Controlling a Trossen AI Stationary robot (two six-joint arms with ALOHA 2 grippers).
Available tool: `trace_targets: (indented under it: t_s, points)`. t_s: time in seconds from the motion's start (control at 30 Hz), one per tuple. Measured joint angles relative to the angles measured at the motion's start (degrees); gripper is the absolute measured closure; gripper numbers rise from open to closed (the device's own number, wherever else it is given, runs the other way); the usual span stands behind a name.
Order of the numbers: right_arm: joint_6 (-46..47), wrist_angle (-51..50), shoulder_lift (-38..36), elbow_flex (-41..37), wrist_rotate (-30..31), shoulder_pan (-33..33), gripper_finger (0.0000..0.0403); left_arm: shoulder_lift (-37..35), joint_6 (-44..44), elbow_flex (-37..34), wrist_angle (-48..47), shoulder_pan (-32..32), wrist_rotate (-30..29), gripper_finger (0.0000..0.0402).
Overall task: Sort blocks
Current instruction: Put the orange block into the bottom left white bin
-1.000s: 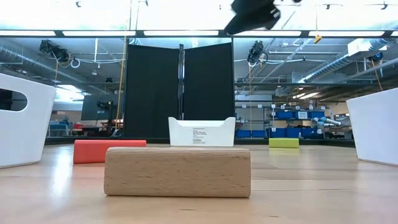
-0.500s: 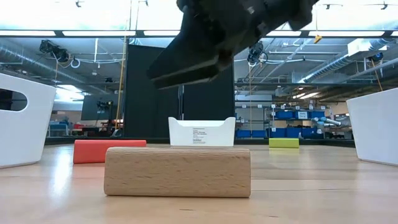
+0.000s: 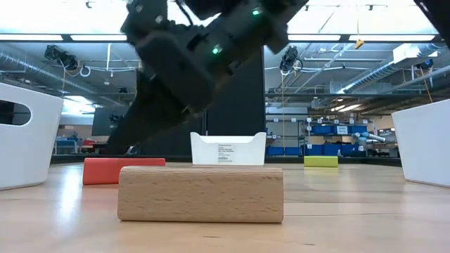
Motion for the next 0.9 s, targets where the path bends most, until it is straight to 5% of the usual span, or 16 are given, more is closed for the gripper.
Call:
trace_targets:
  t_s: [0.3, 0.53, 0.9]
  points:
    - [-1.25, -11.73, 6.19, 8.39, -2.02, -0.86, 0.0181, 0.02, 0.44, 0.00, 0.01, 0.00, -0.35, 0.0175]
    - [-3.06, -12.17, 5.97, 8.39, -1.99, -0.68, 0.0337, 0.02, 0.50, 0.00, -0.02, 0.00, -0.42, 0.0175]
    - [-4.09, -24.88, -8.05, 4.50, 7.89, 1.25, 0.0332, 2.44, 0.42, 0.00, 0.01, 0.00, -0.83, 0.0174]
